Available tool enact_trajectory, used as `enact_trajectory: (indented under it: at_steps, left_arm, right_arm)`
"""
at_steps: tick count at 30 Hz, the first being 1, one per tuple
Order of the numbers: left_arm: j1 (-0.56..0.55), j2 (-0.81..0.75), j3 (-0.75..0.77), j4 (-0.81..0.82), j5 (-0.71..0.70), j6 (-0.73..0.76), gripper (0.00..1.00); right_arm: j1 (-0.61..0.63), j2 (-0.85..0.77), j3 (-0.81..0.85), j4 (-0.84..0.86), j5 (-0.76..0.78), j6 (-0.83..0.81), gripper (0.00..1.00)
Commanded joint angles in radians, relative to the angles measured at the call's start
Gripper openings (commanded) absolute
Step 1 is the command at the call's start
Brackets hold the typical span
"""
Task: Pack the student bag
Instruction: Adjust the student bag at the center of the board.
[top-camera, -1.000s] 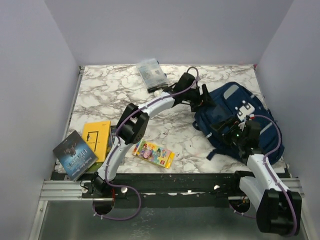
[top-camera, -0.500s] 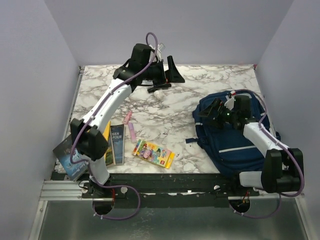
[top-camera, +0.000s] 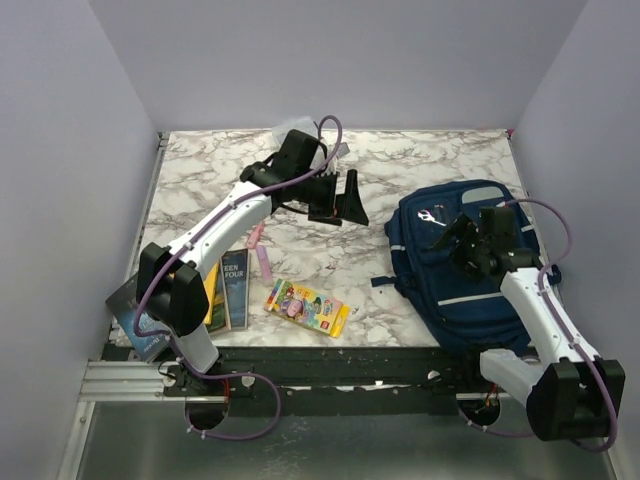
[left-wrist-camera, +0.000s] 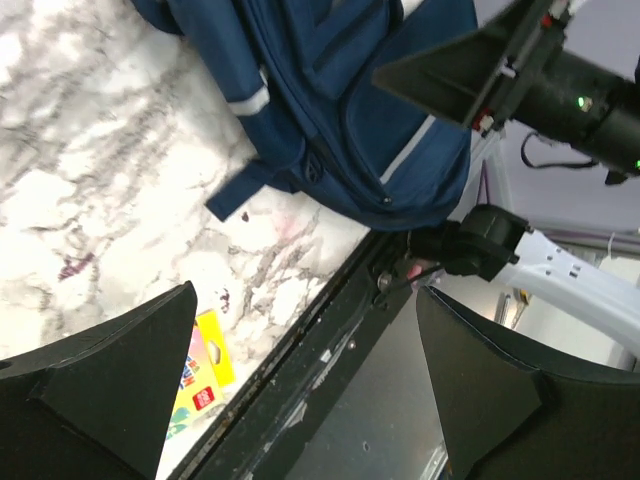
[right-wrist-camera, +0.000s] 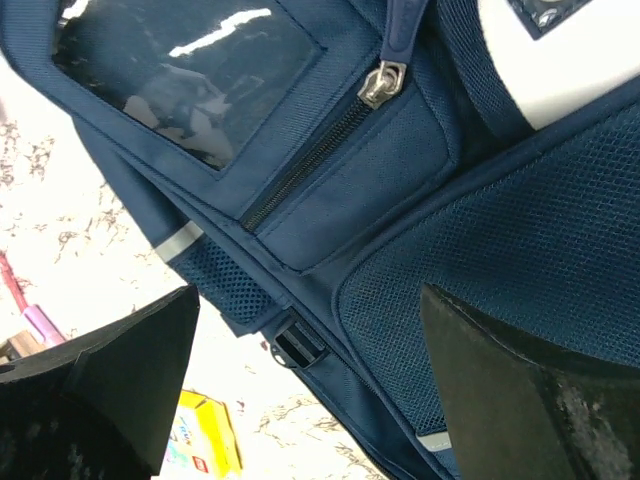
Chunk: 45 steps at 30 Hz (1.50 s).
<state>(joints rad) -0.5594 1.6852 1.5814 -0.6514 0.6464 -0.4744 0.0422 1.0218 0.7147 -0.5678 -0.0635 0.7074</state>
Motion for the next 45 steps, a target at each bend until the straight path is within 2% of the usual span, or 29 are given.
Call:
enact_trajectory:
  at_steps: [1, 5, 8, 10, 13, 17, 20, 23, 25, 28, 31, 32, 35, 37, 40, 43, 45]
  left_arm:
    - [-0.063, -0.026, 0.006, -0.011, 0.047, 0.026, 0.93]
    - [-0.071, -0.032, 0.002, -0.015, 0.009, 0.043, 0.92]
    - [-0.063, -0.056, 0.014, -0.037, -0.026, 0.058, 0.93]
    - [-0.056, -0.034, 0.014, -0.040, -0.039, 0.066, 0.92]
    - [-0.050, -0.034, 0.020, -0.056, -0.091, 0.083, 0.92]
    - [-0.044, -0.023, 0.029, -0.074, -0.126, 0.096, 0.92]
    - [-0.043, -0.020, 0.033, -0.076, -0.111, 0.093, 0.92]
    - [-0.043, -0.017, 0.033, -0.074, -0.082, 0.083, 0.92]
    - [-0.045, -0.011, 0.029, -0.068, -0.065, 0.074, 0.92]
    - [-0.045, -0.002, 0.025, -0.058, -0.040, 0.061, 0.92]
    - [-0.051, -0.002, 0.015, -0.044, -0.024, 0.051, 0.92]
    - [-0.054, -0.002, 0.010, -0.041, -0.028, 0.051, 0.92]
    - [-0.060, 0.001, 0.007, -0.039, -0.040, 0.048, 0.92]
    - [-0.059, -0.006, 0.000, -0.033, -0.055, 0.042, 0.92]
    - [-0.060, -0.021, -0.018, -0.019, -0.078, 0.036, 0.92]
    - [-0.059, -0.018, -0.019, -0.016, -0.083, 0.036, 0.92]
    - [-0.059, -0.012, -0.021, -0.016, -0.091, 0.037, 0.92]
  right_arm:
    - [0.008, 0.073, -0.050, 0.042, -0.037, 0.057, 0.94]
    - [0.082, 0.219, -0.081, 0.307, -0.159, 0.122, 0.94]
    - [0.161, 0.402, 0.054, 0.402, -0.159, 0.140, 0.94]
    - [0.185, 0.531, 0.145, 0.471, -0.238, 0.181, 0.94]
    - [0.216, 0.619, 0.254, 0.518, -0.322, 0.241, 0.94]
    - [0.217, 0.553, 0.292, 0.410, -0.207, 0.205, 0.94]
    - [0.213, 0.477, 0.287, 0.285, -0.068, 0.093, 0.95]
    - [0.190, 0.404, 0.249, 0.185, 0.084, 0.000, 0.96]
    - [0.136, 0.354, 0.195, 0.164, 0.121, -0.037, 0.96]
    - [0.051, 0.292, 0.112, 0.186, 0.076, -0.056, 0.96]
    - [0.033, 0.294, 0.077, 0.195, 0.070, -0.057, 0.95]
    - [0.033, 0.307, 0.075, 0.181, 0.020, -0.055, 0.94]
    - [0.056, 0.314, 0.002, 0.264, -0.165, 0.010, 0.87]
    - [0.122, 0.299, -0.045, 0.340, -0.230, 0.071, 0.86]
    - [0.215, 0.273, -0.029, 0.341, -0.237, 0.110, 0.86]
    - [0.225, 0.223, -0.017, 0.326, -0.272, 0.098, 0.87]
    - [0.223, 0.199, 0.016, 0.255, -0.191, 0.050, 0.88]
